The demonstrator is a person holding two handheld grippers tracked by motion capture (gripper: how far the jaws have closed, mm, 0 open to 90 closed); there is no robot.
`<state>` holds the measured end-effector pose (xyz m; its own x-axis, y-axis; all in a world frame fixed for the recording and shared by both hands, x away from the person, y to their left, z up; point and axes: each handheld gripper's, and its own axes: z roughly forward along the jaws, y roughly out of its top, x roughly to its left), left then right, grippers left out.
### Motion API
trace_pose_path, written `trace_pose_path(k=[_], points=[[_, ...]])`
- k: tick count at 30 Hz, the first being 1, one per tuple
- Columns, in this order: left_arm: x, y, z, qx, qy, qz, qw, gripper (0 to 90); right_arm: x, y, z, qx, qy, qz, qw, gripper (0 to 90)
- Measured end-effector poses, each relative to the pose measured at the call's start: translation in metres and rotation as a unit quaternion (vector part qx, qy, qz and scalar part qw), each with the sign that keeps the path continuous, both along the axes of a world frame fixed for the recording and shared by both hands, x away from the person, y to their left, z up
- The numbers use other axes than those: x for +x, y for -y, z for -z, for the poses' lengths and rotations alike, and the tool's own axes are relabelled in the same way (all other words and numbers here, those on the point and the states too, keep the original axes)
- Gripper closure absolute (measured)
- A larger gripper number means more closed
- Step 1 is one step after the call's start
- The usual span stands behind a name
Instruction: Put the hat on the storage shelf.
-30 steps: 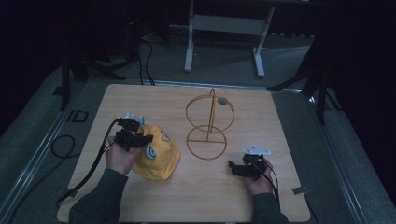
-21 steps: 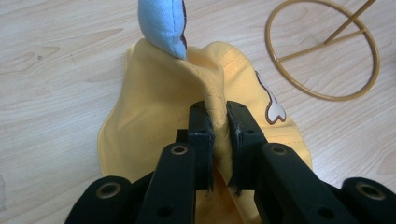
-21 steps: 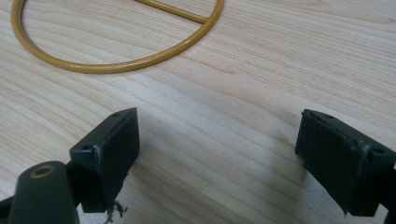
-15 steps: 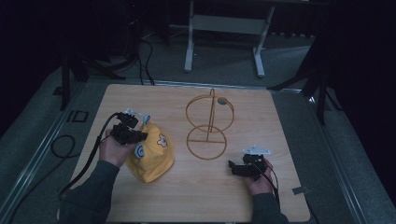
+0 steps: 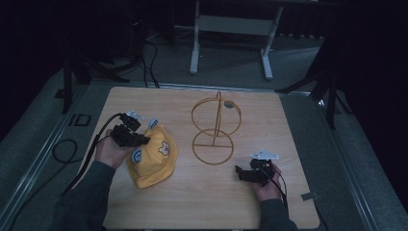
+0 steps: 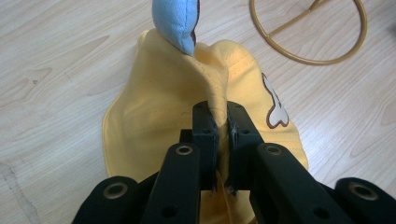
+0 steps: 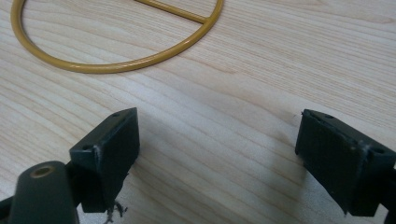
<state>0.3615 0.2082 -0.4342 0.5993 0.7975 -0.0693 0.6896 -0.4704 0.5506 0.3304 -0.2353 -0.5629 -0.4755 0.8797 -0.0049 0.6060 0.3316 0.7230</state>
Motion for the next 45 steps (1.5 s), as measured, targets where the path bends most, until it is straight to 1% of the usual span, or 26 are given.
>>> trace_pose_path(k=[2,3,4,7,11,18,21,24,25,26,27,28,29,30,31,32,34,40,45], points=[[0.0,-0.001,-0.001,0.001,0.001,0.008,1.0,84.7,0.0,0.0,0.0,0.0,0.0,0.0,1.0,13.5],[0.0,-0.001,-0.001,0.001,0.001,0.008,1.0,84.7,0.0,0.0,0.0,0.0,0.0,0.0,1.0,13.5],[0.0,-0.003,-0.002,0.006,0.003,0.021,0.9998,84.8,0.0,0.0,0.0,0.0,0.0,0.0,1.0,13.5],[0.0,-0.005,-0.005,0.01,0.007,0.04,0.9991,84.8,0.0,0.0,0.0,0.0,0.0,0.0,1.0,13.5],[-0.002,-0.006,-0.009,0.015,0.015,0.068,0.9975,84.8,0.0,0.0,0.0,0.0,0.0,0.0,1.0,13.5],[-0.001,-0.008,-0.014,0.02,0.025,0.093,0.9952,84.8,0.0,0.0,0.0,0.0,0.0,0.0,1.0,13.5],[-0.001,-0.008,-0.017,0.015,0.032,0.101,0.9943,84.9,0.0,0.0,0.0,0.0,0.0,0.0,1.0,13.5],[-0.001,-0.008,-0.02,0.011,0.039,0.112,0.9929,84.9,0.0,0.0,0.0,0.0,0.0,0.0,1.0,13.5],[-0.001,-0.008,-0.02,0.011,0.039,0.112,0.9929,84.9,0.0,0.0,0.0,0.0,0.0,0.0,1.0,13.5],[-0.001,-0.008,-0.023,0.008,0.045,0.124,0.9913,84.9,0.0,0.0,0.0,0.0,0.0,0.0,1.0,13.5],[-0.001,-0.008,-0.023,0.008,0.045,0.124,0.9913,84.9,0.0,0.0,0.0,0.0,0.0,0.0,1.0,13.5],[0.0,-0.008,-0.025,0.002,0.052,0.13,0.9901,84.9,0.0,0.0,0.0,0.0,0.001,0.0,1.0,13.5],[0.0,-0.008,-0.025,0.002,0.052,0.13,0.9901,84.9,0.0,0.0,0.0,0.0,0.001,0.0,1.0,13.5],[0.001,-0.008,-0.027,-0.007,0.056,0.135,0.9893,84.9,0.0,0.0,0.0,0.0,0.001,0.0,1.0,13.5],[0.001,-0.008,-0.027,-0.007,0.056,0.135,0.9893,84.9,0.0,0.0,0.0,0.0,0.001,0.0,1.0,13.5],[0.002,-0.009,-0.029,-0.009,0.059,0.138,0.9887,85.0,0.0,0.0,0.0,0.0,0.001,0.0,1.0,13.5],[0.003,-0.009,-0.03,-0.011,0.061,0.134,0.989,85.0,0.0,0.0,0.0,0.0,0.001,-0.001,1.0,13.5],[0.005,-0.008,-0.036,-0.015,0.069,0.138,0.9879,85.0,0.0,0.0,0.0,0.0,0.001,0.0,1.0,13.5],[0.007,-0.009,-0.042,-0.021,0.074,0.135,0.9878,85.0,0.0,0.0,0.0,0.0,0.001,0.0,1.0,13.5]])
